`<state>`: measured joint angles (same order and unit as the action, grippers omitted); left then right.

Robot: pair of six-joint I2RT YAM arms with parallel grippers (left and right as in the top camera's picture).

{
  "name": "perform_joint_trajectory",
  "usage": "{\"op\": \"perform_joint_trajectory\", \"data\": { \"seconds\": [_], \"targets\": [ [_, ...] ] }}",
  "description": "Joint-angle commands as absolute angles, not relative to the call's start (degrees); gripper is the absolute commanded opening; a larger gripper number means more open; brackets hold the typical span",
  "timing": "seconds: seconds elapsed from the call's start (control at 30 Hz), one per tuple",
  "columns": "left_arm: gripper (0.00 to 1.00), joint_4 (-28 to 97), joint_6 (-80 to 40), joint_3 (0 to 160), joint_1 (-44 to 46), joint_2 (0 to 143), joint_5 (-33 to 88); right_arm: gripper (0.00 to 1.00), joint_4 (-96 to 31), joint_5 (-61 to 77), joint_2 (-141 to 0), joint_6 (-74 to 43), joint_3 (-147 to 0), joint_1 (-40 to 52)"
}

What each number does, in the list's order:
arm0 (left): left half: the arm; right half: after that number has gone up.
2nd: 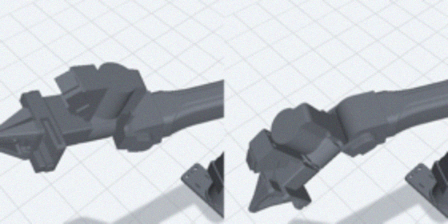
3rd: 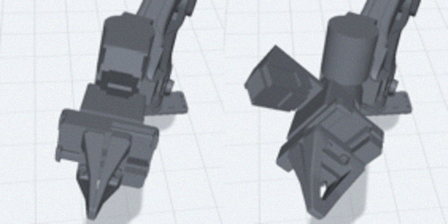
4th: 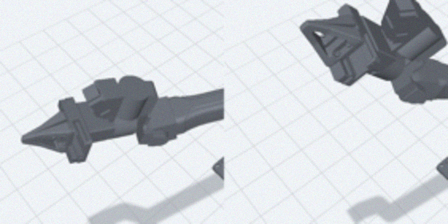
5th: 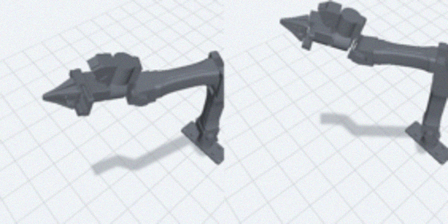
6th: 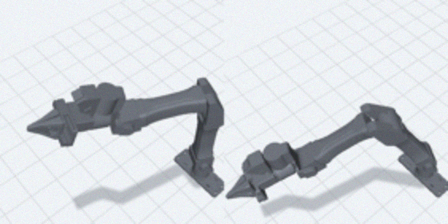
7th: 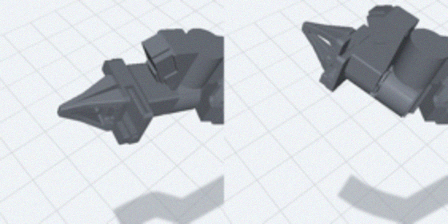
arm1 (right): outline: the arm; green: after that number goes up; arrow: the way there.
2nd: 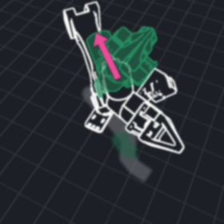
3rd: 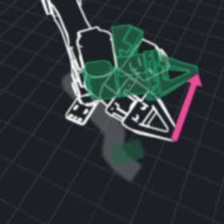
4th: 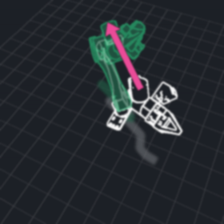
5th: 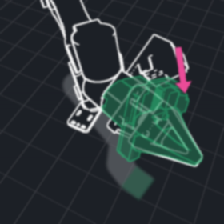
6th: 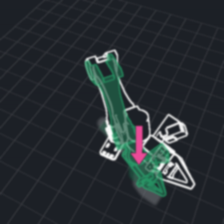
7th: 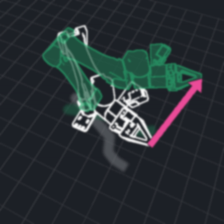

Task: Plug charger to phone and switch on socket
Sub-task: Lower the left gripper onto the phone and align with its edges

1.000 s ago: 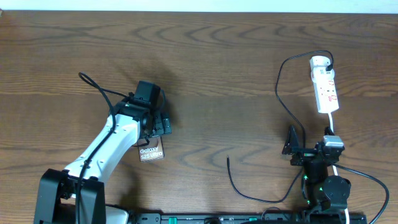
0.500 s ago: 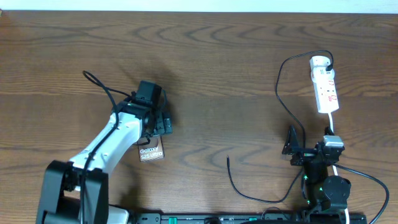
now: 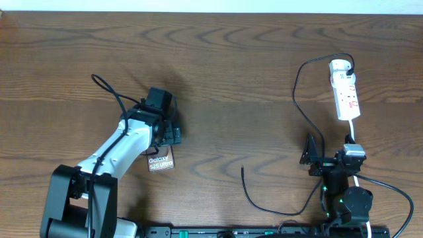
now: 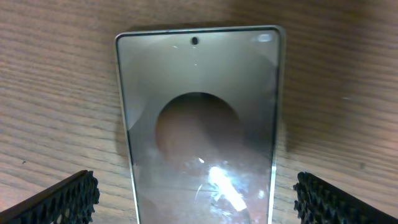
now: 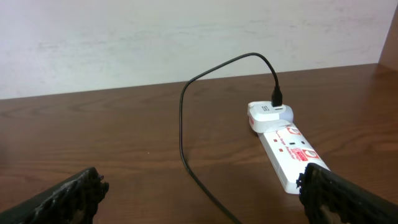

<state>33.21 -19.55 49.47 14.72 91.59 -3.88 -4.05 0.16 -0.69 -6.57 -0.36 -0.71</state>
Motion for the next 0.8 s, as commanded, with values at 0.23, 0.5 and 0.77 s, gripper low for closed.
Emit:
{"op": "perform_joint_trajectory", "data": {
  "seconds": [0.23, 0.5, 0.77],
  "targets": [
    [0.99, 32.0, -17.7, 47.4, 12.2, 91.7, -3.6, 0.99, -4.3, -0.1, -0.4, -6.8, -0.3, -0.3],
    [0.99, 31.1, -16.1, 47.1, 12.2, 91.7, -0.6, 0.99, -4.3, -0.1, -0.4, -6.8, -0.3, -0.3],
    [0.99, 31.0, -16.1, 47.0, 12.2, 92.7, -0.4, 0.99, -4.3, -0.1, -0.4, -6.8, -0.3, -0.3]
  ]
}}
